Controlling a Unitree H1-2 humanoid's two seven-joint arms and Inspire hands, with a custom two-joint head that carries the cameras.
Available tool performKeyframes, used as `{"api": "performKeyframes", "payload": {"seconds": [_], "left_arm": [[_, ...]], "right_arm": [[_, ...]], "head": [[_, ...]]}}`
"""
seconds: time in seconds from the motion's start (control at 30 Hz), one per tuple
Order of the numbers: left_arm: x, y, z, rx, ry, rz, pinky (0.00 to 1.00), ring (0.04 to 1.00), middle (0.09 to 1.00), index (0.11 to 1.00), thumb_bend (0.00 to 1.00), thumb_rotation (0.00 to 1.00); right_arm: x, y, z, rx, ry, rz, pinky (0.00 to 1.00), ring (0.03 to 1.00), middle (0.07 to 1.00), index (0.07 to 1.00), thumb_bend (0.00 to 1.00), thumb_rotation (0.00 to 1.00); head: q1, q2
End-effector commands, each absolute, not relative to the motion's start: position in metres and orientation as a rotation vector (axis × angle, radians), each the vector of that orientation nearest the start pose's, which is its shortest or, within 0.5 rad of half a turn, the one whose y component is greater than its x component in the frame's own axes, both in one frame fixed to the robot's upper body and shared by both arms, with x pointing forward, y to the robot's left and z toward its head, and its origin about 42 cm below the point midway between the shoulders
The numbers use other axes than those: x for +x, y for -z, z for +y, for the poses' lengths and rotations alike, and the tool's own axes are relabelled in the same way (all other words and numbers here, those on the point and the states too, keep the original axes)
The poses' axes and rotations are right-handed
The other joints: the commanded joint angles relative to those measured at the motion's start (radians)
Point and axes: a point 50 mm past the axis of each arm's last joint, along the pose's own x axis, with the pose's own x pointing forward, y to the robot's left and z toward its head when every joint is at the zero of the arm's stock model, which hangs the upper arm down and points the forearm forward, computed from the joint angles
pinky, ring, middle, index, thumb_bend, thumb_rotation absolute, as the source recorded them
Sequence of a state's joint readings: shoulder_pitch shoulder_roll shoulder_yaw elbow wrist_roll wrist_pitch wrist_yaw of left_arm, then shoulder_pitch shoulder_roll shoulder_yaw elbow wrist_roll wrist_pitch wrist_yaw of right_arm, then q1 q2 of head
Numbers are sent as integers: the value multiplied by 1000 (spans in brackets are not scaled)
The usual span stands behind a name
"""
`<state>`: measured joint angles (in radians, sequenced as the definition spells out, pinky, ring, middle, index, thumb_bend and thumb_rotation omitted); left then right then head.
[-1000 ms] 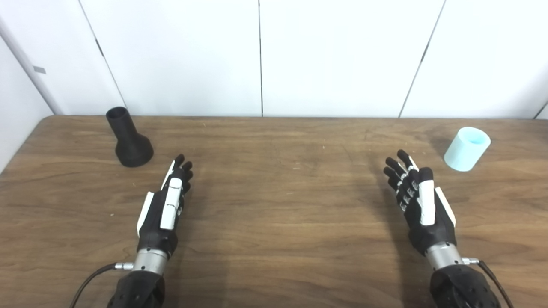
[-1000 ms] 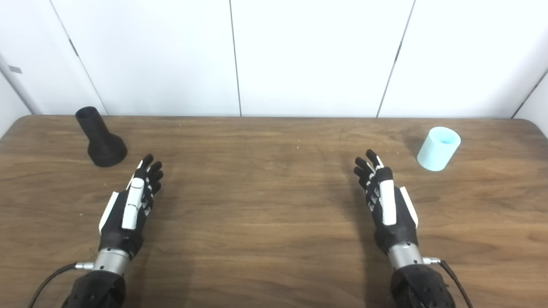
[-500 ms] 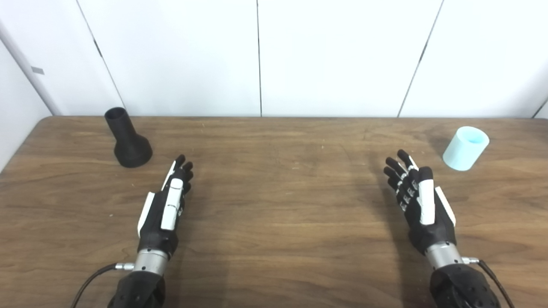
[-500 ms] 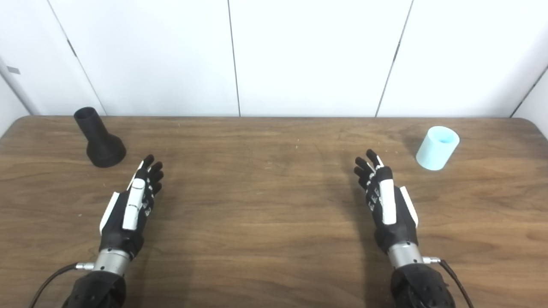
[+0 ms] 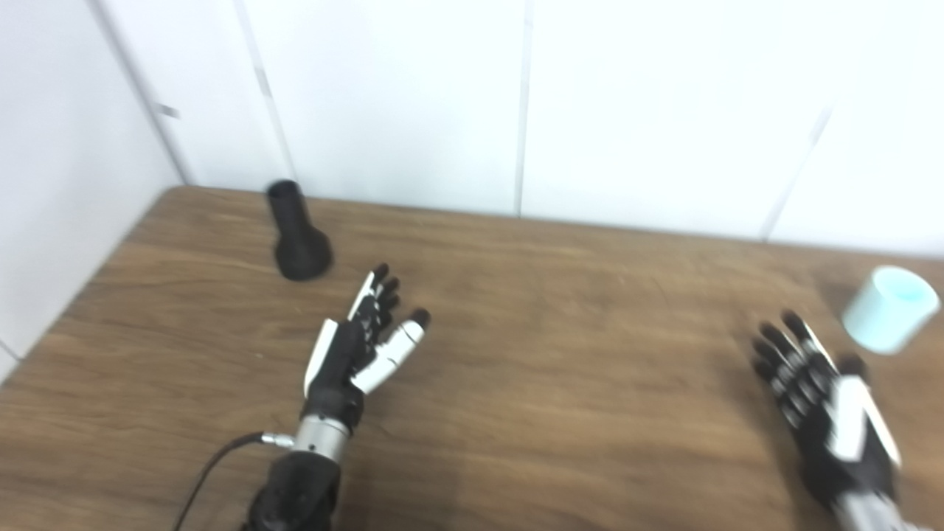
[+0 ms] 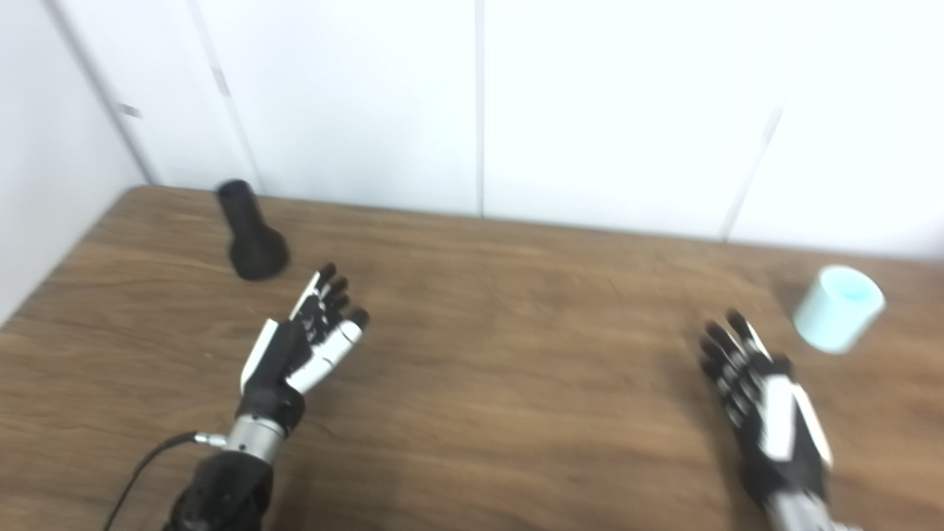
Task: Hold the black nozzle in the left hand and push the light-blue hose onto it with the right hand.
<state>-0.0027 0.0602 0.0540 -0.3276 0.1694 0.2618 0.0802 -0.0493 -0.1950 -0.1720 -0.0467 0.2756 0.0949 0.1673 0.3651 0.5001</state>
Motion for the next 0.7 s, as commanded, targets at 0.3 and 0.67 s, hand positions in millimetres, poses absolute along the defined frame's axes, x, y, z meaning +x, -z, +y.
{"api": "performKeyframes", "payload": {"seconds": [0.3,0.67], "left_arm": [[274,-191,255,266,-352,-115,918,914,911,919,723,168],[287,-218,285,414,-412,-136,967,953,927,917,704,227]], "right_arm": [[287,-125,-335,126,-25,-35,932,912,922,977,644,1000],[290,-124,-340,96,-42,-35,996,945,945,1000,577,1000]], "head": [[92,-30],[141,-48]]}}
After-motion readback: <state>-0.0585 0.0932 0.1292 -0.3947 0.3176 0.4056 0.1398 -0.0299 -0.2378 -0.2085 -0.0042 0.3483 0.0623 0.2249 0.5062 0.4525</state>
